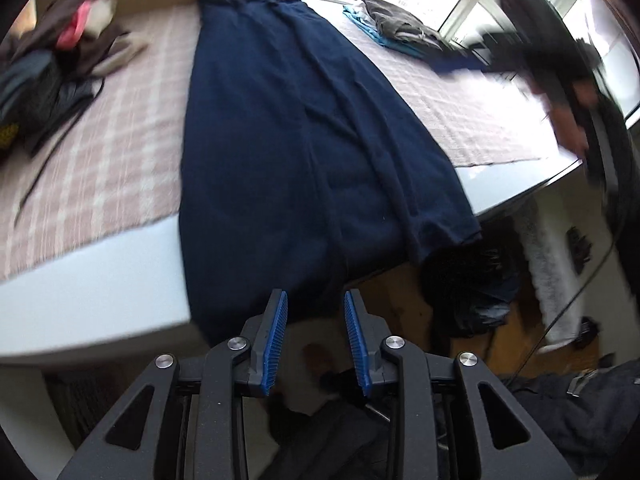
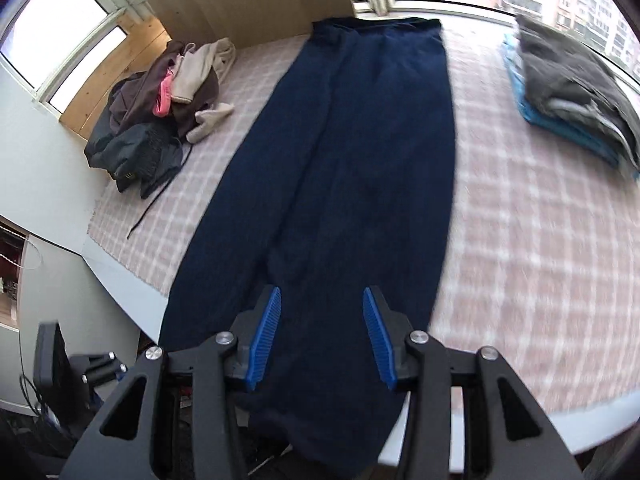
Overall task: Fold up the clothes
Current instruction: 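Grasp the navy garment hem with the left tool while the right tool grasps its waist end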
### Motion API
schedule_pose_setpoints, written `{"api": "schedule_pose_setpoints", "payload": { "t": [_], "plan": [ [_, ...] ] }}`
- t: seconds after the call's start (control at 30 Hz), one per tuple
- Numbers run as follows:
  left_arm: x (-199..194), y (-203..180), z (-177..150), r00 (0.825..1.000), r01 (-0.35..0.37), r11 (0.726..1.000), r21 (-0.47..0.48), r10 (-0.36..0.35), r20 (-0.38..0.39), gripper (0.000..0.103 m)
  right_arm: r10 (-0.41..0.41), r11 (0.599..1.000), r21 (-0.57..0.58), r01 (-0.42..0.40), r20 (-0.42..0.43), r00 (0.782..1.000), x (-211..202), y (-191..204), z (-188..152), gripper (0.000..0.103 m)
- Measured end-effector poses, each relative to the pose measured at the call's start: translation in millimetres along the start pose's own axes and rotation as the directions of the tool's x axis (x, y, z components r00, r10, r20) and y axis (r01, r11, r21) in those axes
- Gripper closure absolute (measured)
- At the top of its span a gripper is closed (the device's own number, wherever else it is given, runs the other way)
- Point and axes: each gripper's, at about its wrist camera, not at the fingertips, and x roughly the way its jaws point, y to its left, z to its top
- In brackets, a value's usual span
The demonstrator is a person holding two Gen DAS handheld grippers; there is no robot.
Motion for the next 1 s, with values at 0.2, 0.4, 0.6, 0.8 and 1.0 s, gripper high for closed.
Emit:
{"api": "schedule_pose_setpoints", "payload": {
  "t": [0.2, 0.4, 0.6, 0.8, 1.0],
  "plan": [
    [37.7, -21.9, 18.1, 0.994, -0.11, 0.99, -0.091, 0.111, 0.003, 0.075, 0.005, 0.996, -0.092, -0.011, -0.064, 0.998, 79.1, 7.4, 101.7, 0.06],
    [54.9, -29.5, 20.9, 0.981, -0.189, 0.961, -0.203, 0.193, 0.0, 0.074, 0.004, 0.991, -0.128, -0.026, -0.166, 0.986, 143.2, 2.8, 155.6, 0.06],
    [61.2, -32.7, 28.3, 0.973, -0.227, 0.947, -0.229, 0.229, -0.019, 0.075, 0.005, 0.987, -0.157, -0.037, -0.198, 0.98, 158.4, 2.0, 159.9, 0.06],
    [63.5, -29.1, 31.4, 0.969, -0.247, 0.941, -0.23, 0.244, -0.041, 0.095, 0.011, 0.977, -0.206, -0.056, -0.216, 0.976, 164.3, 10.1, 159.4, 0.091],
    [54.9, -23.2, 31.1, 0.98, -0.196, 0.946, -0.259, 0.198, -0.019, 0.098, 0.065, 0.976, -0.19, -0.105, -0.207, 0.976, 162.4, 9.2, 164.8, 0.097]
  ]
}}
